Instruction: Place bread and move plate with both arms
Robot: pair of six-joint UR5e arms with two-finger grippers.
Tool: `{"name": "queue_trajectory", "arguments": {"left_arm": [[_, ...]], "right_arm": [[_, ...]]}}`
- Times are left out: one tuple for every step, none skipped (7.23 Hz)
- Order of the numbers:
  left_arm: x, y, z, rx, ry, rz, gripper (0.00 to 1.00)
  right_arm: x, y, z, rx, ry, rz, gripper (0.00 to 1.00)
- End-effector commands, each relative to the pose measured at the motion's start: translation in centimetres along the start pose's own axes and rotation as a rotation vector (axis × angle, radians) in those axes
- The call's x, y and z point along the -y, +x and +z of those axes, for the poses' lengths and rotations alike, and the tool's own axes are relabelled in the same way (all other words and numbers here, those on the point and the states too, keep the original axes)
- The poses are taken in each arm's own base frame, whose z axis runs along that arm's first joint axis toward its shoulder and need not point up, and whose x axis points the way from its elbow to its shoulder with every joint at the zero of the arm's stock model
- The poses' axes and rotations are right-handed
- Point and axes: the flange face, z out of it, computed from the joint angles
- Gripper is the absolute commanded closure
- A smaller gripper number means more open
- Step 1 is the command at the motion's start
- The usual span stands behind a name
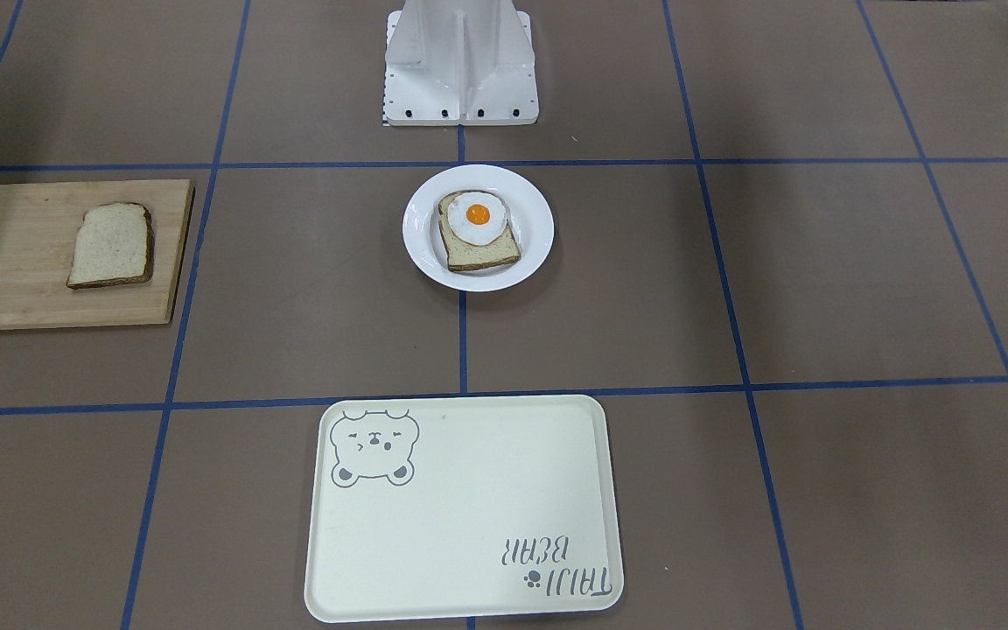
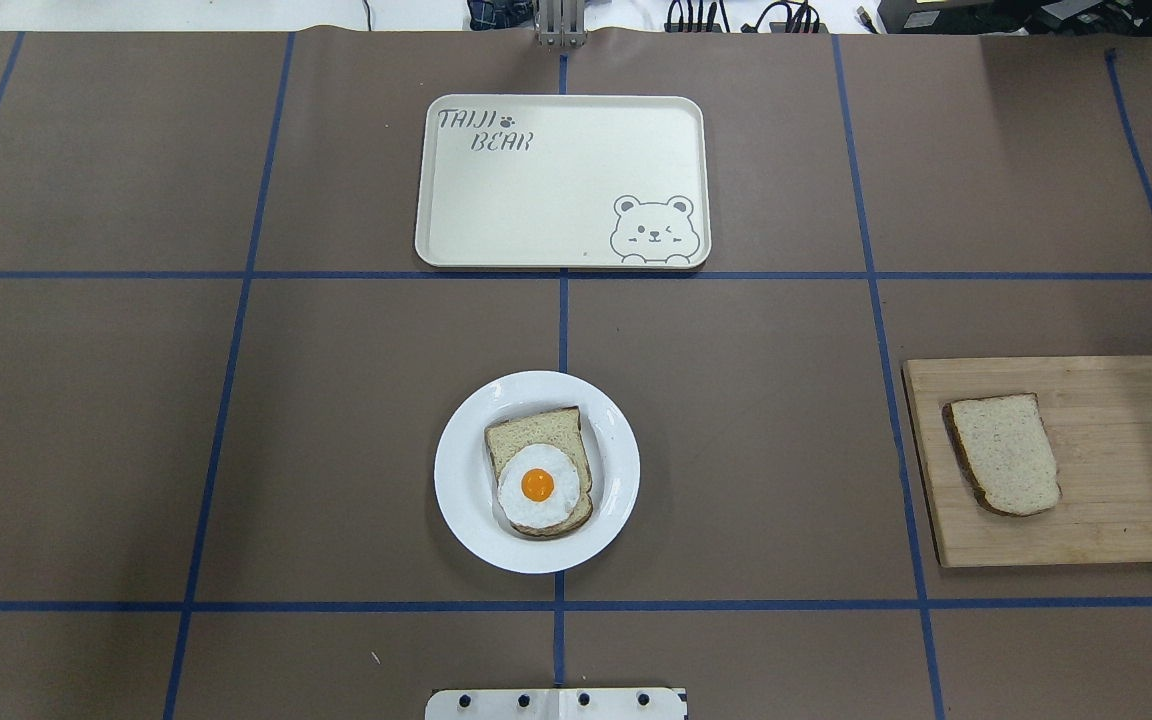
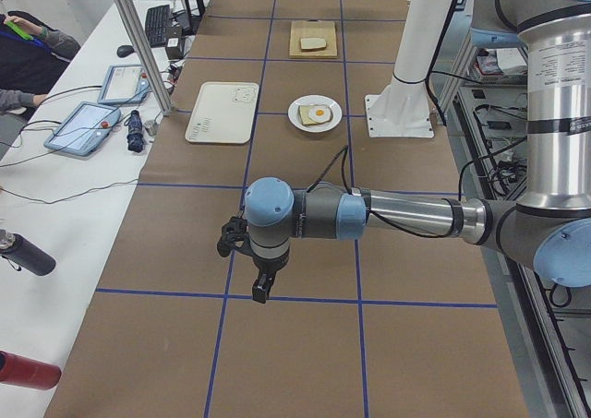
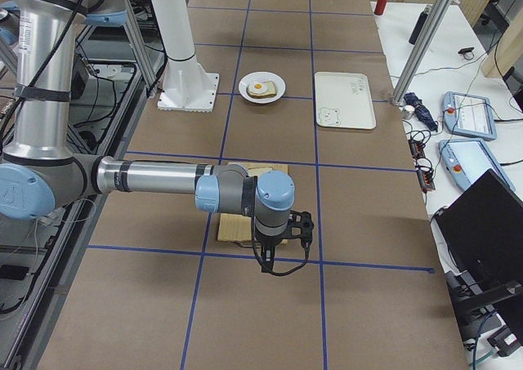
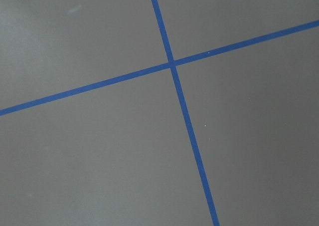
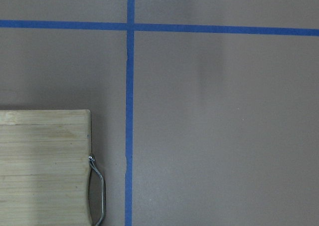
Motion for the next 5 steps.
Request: {"name": "queue_trajectory", "arguments": {"left_arm": [[-0.5,0.0,0.2,-0.003,-0.003,-0.003,0.02],[-0.6,0.2,0.0,-0.002,-0.001,0.001,0.02],[-0.5,0.4,-0.2,0.0,0.004,0.006,0.02],[-0.4,0.9,-0.8,0.004,0.013,0.015,0.02],[0.7,1.5,-1.7,0.012,0.043,0.043,0.02]], "right_arm": [[-0.1,0.5,-0.4,-0.003,0.011,0.012,0.0],[-0.5,0.5,-0.5,-0.003,0.012,0.013,0.0],[-0.6,0.6,-0.5,-0.003,0.01,0.014,0.0],[-0.2,0.4,-0.6,-0.006,0.013,0.009,0.0],[0.3,-0.3,-1.3,0.005,0.031,-0.005,0.0]]}}
